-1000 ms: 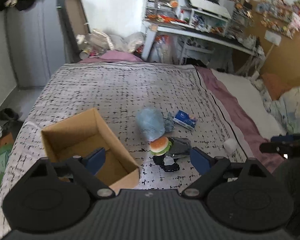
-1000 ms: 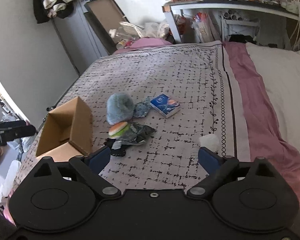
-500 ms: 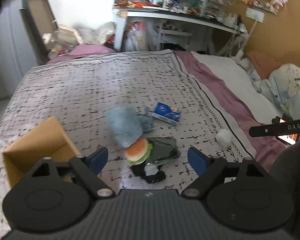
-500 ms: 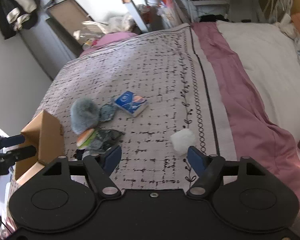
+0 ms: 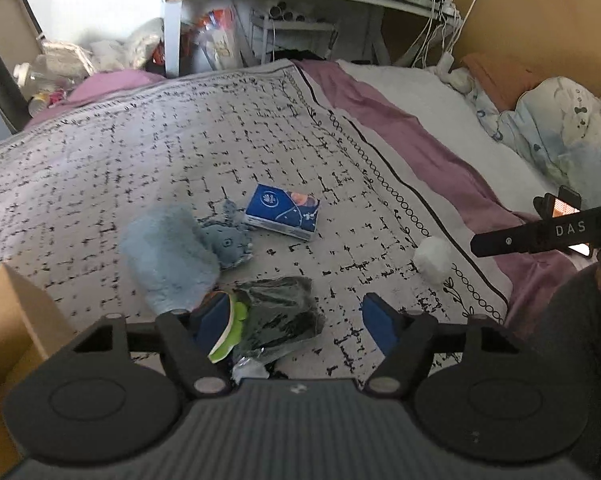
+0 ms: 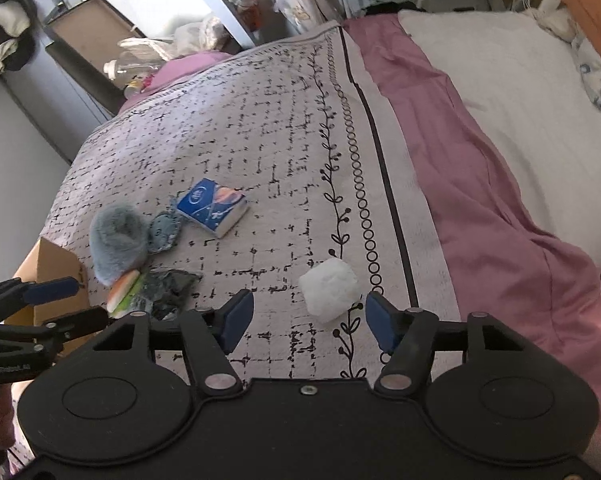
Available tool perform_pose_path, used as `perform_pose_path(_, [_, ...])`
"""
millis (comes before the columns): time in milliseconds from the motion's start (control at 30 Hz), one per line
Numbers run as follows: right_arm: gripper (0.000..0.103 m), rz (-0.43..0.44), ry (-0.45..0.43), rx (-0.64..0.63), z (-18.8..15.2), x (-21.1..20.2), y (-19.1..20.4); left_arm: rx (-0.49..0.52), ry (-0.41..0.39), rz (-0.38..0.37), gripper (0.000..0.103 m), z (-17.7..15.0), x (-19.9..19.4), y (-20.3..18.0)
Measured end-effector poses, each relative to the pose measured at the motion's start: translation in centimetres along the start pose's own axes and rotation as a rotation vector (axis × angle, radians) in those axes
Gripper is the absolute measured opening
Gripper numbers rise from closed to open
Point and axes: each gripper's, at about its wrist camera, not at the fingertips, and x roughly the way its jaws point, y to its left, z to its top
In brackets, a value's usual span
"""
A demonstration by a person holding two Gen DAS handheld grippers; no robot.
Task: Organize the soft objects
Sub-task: 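Move left tool toward black plastic bag while right tool approaches white fluffy ball, then close left gripper on black bag while right gripper closes on white ball, then carry bag and ball into cardboard box and open both grippers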
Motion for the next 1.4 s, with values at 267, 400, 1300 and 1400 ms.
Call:
perform_pose_path(267, [0.061, -0.016, 0.035, 0.004, 0.6, 3.2, -0.3, 0.028, 0.099, -0.006, 0.072, 0.6, 4.2, -0.5])
perform_pose_path(400, [0.061, -0.020, 0.058, -0.002, 0.8, 4.5, -0.5, 0.033, 0.142, 0.009, 0.072, 0.7, 6.0, -0.7])
perform_pose_path(1300, [0.050, 0.090, 0.144, 0.104, 0.5, 7.4, -2.9, 0.074, 0.120, 0.078, 0.040, 1.6, 6.9, -2.4])
perform_pose_path(1400, [0.050, 0.088, 0.118, 0.075, 0.4, 6.5, -2.4, 0.075, 0.105, 0.087, 0.040, 1.7, 6.1, -2.5])
